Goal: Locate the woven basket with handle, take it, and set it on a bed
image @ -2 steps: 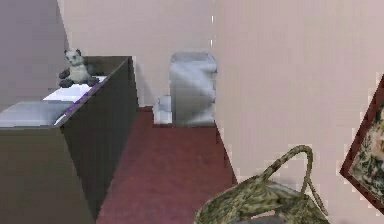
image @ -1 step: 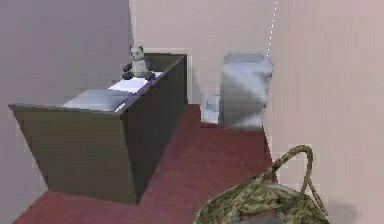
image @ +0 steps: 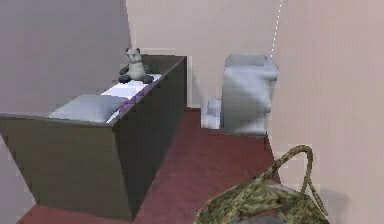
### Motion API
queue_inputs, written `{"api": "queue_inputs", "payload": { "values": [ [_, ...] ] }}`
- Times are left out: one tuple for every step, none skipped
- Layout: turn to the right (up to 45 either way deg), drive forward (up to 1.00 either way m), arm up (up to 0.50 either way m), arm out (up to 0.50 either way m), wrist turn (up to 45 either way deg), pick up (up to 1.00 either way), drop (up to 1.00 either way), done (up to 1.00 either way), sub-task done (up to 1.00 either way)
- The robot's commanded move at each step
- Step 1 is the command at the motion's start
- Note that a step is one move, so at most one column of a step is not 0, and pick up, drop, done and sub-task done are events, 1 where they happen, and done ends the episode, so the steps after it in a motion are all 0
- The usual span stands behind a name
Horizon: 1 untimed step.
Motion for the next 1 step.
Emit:
{"api": "queue_inputs", "payload": {
  "values": [
    [0.0,1.00,0.00,0.00,0.0,0.00,0.00,0.00,0.00]
  ]
}}
